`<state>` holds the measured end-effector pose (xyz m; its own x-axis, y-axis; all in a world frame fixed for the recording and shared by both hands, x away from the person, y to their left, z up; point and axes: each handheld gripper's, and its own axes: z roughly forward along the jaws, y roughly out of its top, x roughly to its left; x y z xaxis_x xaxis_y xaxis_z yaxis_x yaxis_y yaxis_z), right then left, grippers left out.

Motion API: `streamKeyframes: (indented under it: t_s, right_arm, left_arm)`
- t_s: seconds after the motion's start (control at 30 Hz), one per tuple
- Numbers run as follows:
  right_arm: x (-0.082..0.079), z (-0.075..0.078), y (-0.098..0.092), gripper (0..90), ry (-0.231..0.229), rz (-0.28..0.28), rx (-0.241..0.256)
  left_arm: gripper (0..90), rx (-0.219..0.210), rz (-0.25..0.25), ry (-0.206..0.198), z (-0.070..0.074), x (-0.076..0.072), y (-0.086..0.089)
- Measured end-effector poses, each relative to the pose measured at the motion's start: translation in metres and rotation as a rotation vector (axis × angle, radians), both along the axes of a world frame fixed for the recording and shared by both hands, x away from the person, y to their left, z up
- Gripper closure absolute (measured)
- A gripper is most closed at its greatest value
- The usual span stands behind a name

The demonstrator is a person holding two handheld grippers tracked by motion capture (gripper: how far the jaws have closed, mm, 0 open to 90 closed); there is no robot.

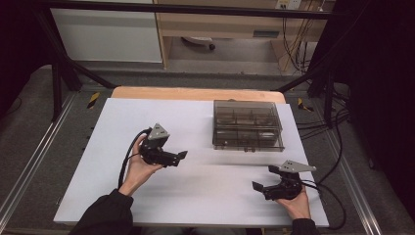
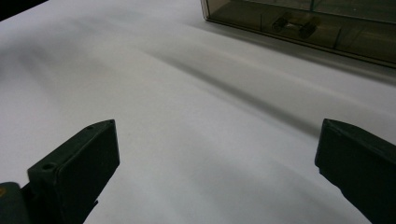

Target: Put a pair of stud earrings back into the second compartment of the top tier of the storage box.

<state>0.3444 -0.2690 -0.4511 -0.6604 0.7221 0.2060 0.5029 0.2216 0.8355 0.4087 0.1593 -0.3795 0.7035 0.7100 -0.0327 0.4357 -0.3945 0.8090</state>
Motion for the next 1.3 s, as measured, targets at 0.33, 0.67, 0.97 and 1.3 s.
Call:
streamKeyframes:
  t_s: [0.33,0.67,0.97,1.3]
  right_arm:
    - [0.0,0.0,0.0,0.5,0.0,-0.003,-0.002]
    - [0.0,0.0,0.0,0.5,0.003,-0.005,-0.003]
    - [0.0,0.0,0.0,0.5,0.003,-0.004,-0.003]
    - [0.0,0.0,0.0,0.5,0.003,-0.002,-0.002]
  left_arm:
    - [7.3,0.0,0.042,0.0,-0.024,-0.021,0.042]
    - [7.2,0.008,0.072,-0.011,-0.044,-0.042,0.079]
    - [7.2,0.017,0.114,0.003,-0.061,-0.056,0.108]
    - [7.1,0.007,0.129,0.022,-0.07,-0.063,0.121]
